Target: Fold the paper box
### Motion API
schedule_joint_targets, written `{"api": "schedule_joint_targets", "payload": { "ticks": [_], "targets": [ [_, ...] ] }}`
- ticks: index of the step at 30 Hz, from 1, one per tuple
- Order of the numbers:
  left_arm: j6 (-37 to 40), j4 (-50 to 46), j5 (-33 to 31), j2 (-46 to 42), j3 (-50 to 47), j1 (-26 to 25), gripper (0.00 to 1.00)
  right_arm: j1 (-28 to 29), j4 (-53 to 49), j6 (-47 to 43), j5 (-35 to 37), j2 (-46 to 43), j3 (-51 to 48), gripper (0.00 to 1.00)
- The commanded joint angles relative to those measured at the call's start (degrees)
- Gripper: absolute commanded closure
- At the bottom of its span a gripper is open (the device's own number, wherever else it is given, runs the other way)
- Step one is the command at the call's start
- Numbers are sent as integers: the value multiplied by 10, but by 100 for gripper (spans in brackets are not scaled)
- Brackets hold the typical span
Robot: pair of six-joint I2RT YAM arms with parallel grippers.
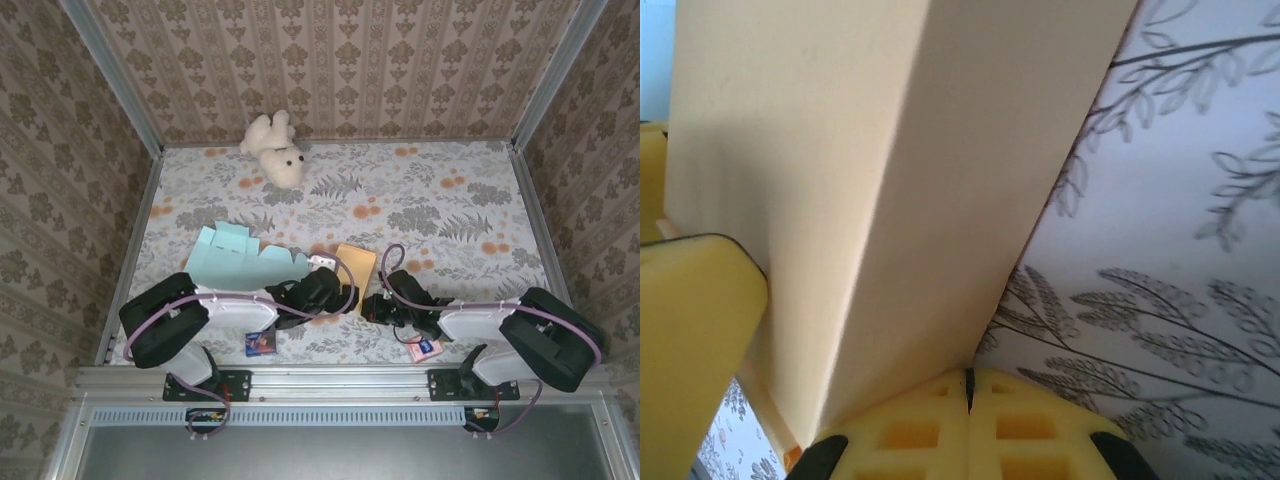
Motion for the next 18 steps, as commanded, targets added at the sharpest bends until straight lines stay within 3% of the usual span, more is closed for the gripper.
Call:
{"api": "schedule_joint_targets", "payload": {
  "ticks": [1,7,18],
  "targets": [
    [-42,64,110,21,40,-50,14,16,70,24,56,-30,2,100],
    [-47,54,85,21,53,-41,14,52,19,31,138,-84,0,100],
    [-51,53,104,24,67,-33,14,74,49,23,134,-61,22,100]
  ]
}}
